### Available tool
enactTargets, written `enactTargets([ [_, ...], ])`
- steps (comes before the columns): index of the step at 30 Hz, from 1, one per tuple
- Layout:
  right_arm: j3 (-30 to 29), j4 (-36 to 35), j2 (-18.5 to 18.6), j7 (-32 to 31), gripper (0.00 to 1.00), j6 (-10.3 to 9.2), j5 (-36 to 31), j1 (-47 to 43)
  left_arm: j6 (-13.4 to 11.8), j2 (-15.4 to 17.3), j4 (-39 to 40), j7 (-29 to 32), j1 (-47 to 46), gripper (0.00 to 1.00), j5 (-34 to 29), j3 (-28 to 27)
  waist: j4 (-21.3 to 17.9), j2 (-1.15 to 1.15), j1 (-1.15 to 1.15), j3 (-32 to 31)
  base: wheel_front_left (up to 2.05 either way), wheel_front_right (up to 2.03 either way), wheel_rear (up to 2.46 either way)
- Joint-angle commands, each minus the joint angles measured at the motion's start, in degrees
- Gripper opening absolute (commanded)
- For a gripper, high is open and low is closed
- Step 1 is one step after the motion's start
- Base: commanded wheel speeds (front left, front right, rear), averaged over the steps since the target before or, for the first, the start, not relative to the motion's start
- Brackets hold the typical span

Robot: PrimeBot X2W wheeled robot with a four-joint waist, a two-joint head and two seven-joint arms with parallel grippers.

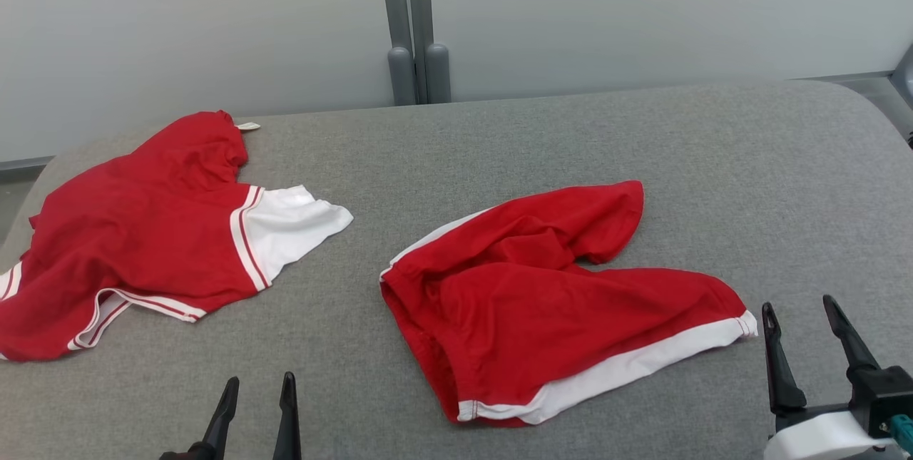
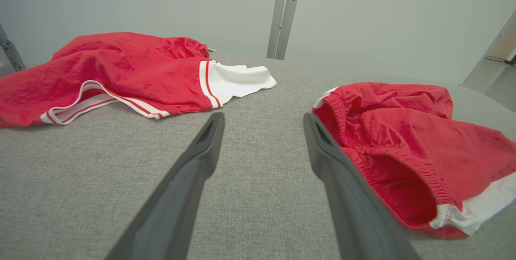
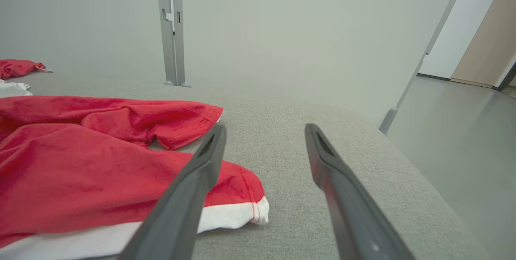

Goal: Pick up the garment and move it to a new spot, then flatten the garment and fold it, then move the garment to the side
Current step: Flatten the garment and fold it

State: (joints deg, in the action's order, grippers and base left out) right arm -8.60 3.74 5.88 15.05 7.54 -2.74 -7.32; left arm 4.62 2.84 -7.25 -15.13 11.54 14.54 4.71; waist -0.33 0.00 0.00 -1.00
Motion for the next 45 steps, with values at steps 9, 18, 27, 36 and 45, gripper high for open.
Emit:
enactTargets([
  [9, -1.1, -1.0, -2.0, 0.2, 1.00, -0.09, 1.2, -3.5, 1.3, 0.1, -1.0, 0.0, 0.4, 1.00, -1.5, -1.0, 0.3, 0.00, 0.00, -1.3, 0.00, 0.00, 0.00],
  [18, -1.0, -0.7, -2.3, 0.2, 1.00, -0.09, 1.5, -2.2, 1.7, 0.1, -1.7, 0.0, 0.5, 1.00, -2.5, -0.9, 0.8, 0.00, 0.00, -1.4, 0.00, 0.00, 0.00],
  [27, 0.3, -0.5, -2.4, 0.2, 1.00, -0.09, 1.9, -1.8, 1.6, 0.1, -2.0, 0.0, 0.2, 1.00, -2.7, -0.4, 1.3, 0.00, 0.00, -0.9, 0.00, 0.00, 0.00],
  [36, 3.8, 12.0, 5.6, -3.8, 1.00, -0.11, 7.0, 2.4, 1.1, 0.1, -8.7, 2.3, -3.0, 1.00, -2.2, 4.8, 1.6, 0.00, 0.00, 0.0, 0.00, 0.00, 0.00],
  [45, 10.4, 14.6, 13.7, -19.4, 1.00, -0.09, 10.5, 8.8, 2.7, 0.1, -5.7, 17.1, -7.6, 1.00, 3.3, 16.1, 2.1, 0.00, 0.00, 4.9, 0.00, 0.00, 0.00],
])
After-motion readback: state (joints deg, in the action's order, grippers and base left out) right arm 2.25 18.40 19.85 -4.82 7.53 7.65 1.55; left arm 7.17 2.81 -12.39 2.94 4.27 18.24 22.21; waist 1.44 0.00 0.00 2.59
